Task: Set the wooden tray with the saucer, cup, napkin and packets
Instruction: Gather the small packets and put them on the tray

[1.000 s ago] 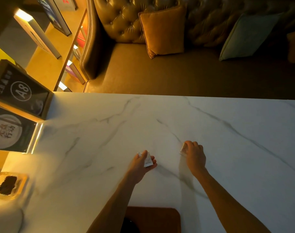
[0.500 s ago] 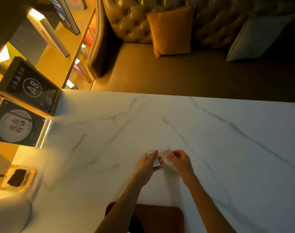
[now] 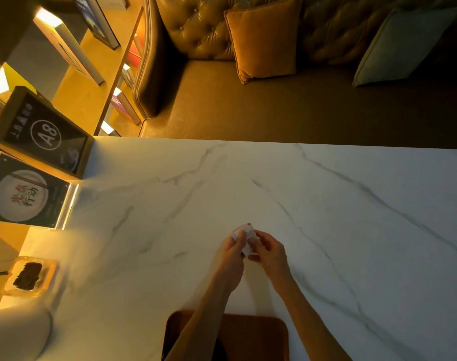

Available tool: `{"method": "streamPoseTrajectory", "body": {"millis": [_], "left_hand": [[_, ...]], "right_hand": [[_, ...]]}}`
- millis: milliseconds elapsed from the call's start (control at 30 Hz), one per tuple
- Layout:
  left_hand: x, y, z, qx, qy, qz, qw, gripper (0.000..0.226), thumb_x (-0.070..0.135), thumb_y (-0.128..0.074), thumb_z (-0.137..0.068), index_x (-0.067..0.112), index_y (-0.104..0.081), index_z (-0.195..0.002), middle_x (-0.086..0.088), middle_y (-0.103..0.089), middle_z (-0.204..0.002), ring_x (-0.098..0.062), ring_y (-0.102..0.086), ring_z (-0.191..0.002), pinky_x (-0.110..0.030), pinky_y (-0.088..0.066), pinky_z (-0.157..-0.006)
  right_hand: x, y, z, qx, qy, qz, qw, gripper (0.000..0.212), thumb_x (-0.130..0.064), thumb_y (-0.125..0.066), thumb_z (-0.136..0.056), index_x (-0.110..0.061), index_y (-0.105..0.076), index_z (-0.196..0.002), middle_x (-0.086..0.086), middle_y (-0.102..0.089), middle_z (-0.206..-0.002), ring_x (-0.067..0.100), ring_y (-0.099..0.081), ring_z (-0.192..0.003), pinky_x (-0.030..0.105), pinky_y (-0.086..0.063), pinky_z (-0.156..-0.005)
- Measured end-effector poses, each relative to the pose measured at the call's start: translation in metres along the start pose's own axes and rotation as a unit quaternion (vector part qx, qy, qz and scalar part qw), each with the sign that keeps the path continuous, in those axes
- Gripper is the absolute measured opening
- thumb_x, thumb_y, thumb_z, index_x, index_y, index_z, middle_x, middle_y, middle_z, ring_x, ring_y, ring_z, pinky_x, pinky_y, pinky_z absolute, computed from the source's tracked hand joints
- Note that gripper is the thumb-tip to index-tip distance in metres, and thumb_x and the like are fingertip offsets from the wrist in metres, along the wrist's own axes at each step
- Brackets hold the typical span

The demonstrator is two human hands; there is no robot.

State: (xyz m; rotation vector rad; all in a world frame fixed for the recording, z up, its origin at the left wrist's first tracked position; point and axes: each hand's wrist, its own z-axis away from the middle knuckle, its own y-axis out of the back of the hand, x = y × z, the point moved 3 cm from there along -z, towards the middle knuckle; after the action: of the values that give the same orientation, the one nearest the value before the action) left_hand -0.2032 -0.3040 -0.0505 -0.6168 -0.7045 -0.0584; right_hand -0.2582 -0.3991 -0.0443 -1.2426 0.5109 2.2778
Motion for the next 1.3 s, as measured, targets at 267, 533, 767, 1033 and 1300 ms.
{"method": "streamPoseTrajectory", "body": {"millis": [267, 533, 767, 1033, 1300], "left_hand": [[0.031, 0.003, -0.042, 0.097, -0.204, -0.505, 0.833, 0.015, 0.020, -0.065, -0.091, 0.017, -0.065, -0.106, 0.007, -0.064, -0.093, -0.001, -0.056, -0.084, -0.025, -0.047, -0.074], [0.014, 0.022, -0.076, 0.112, -0.264, -0.596, 0.750, 0.024, 0.020, -0.070, -0.087, 0.031, -0.059, -0.105, 0.012, -0.063, -0.106, -0.010, -0.049, -0.100, -0.025, -0.049, -0.083], [0.000, 0.042, -0.083, 0.095, -0.237, -0.613, 0.748, 0.036, 0.025, -0.068, -0.088, 0.031, -0.053, -0.120, 0.008, -0.061, -0.114, -0.014, -0.053, -0.102, -0.028, -0.052, -0.085], [0.008, 0.033, -0.085, 0.083, -0.248, -0.596, 0.759, 0.012, 0.016, -0.068, -0.088, 0.017, -0.068, -0.100, 0.002, -0.060, -0.101, -0.016, -0.061, -0.084, -0.033, -0.055, -0.075], [0.022, 0.037, -0.028, 0.068, 0.155, -0.151, 0.974, 0.035, 0.002, -0.055, -0.089, -0.007, -0.054, -0.122, -0.029, -0.060, -0.115, -0.041, -0.067, -0.093, -0.053, -0.056, -0.090]], "right_hand": [[-0.021, 0.017, -0.034, 0.053, 0.233, 0.262, 0.935, 0.029, -0.019, -0.065, -0.089, -0.018, -0.065, -0.119, -0.003, -0.071, -0.112, 0.007, -0.065, -0.100, 0.022, -0.054, -0.088], [0.001, 0.008, -0.060, 0.061, 0.224, 0.274, 0.933, 0.032, -0.016, -0.065, -0.089, -0.014, -0.064, -0.121, 0.004, -0.069, -0.117, 0.017, -0.065, -0.108, 0.019, -0.046, -0.094], [0.018, 0.008, -0.065, 0.026, 0.210, 0.263, 0.941, 0.034, -0.015, -0.061, -0.091, -0.009, -0.060, -0.125, 0.008, -0.067, -0.121, 0.018, -0.063, -0.111, 0.027, -0.051, -0.098], [0.018, 0.008, -0.070, 0.062, 0.212, 0.328, 0.918, 0.025, -0.027, -0.062, -0.090, -0.020, -0.068, -0.113, -0.003, -0.072, -0.106, 0.010, -0.055, -0.099, 0.015, -0.049, -0.081], [0.006, 0.019, -0.017, 0.005, 0.267, 0.298, 0.916, 0.024, -0.014, -0.066, -0.088, -0.019, -0.067, -0.112, -0.001, -0.072, -0.108, 0.008, -0.066, -0.096, 0.014, -0.051, -0.089]]}}
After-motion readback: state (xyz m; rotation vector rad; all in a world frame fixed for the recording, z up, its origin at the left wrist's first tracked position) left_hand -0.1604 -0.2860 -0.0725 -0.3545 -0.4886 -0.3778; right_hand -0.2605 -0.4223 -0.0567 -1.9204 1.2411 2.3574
